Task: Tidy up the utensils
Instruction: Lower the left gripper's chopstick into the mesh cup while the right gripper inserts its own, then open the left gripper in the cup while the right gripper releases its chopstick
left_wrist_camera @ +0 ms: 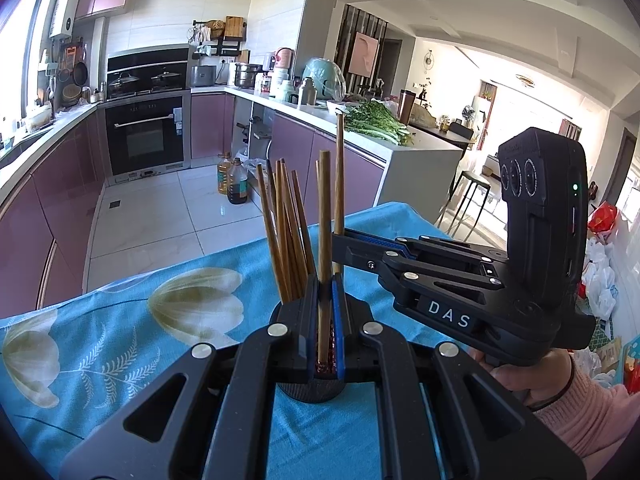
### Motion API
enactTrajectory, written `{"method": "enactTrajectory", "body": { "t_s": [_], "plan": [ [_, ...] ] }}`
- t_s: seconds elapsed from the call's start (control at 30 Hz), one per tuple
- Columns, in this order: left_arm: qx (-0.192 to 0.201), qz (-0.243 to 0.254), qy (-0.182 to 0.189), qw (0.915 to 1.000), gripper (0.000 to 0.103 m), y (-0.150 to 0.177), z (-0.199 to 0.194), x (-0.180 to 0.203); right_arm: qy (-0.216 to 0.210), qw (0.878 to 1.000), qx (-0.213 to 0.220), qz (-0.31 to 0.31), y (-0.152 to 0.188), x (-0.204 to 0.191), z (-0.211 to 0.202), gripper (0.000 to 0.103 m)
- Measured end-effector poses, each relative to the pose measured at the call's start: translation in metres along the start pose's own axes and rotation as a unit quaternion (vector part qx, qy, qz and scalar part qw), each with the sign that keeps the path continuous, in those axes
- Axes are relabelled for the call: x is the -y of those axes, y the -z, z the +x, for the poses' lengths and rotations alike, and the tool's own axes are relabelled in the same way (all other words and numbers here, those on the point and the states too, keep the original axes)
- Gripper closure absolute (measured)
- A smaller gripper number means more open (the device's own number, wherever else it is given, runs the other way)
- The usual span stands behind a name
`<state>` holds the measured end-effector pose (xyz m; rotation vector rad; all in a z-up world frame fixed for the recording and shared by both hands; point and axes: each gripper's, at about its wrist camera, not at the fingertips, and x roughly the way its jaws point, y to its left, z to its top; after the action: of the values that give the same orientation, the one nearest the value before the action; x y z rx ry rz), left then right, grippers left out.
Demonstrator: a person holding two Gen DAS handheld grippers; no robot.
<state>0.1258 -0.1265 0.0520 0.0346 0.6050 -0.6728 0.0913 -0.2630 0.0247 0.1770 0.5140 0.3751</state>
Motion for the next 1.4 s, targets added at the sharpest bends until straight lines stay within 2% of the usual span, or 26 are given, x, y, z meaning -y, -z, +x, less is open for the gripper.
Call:
{"method": "enactTrajectory", "body": {
  "t_s": [0.57, 1.07, 1.4],
  "plan": [
    [-0.001, 0.004, -0.001, 1.0, 0.096, 0.002, 0.004, 0.001, 0.0, 1.0, -0.006, 0.002, 0.006, 0.002, 0.004, 0.097],
    [-0.014, 0.009, -0.018, 0.9997, 0.095, -0.006, 0.026, -0.003, 0.0, 1.0, -0.021, 0.008, 0.004, 0.009, 0.013, 0.097],
    [-0.025, -0.004, -0.024, 0.9994, 0.095, -0.007, 0.043, -0.014, -0.003, 1.0, -0.029, 0.011, 0.003, 0.013, 0.017, 0.097]
  ]
}}
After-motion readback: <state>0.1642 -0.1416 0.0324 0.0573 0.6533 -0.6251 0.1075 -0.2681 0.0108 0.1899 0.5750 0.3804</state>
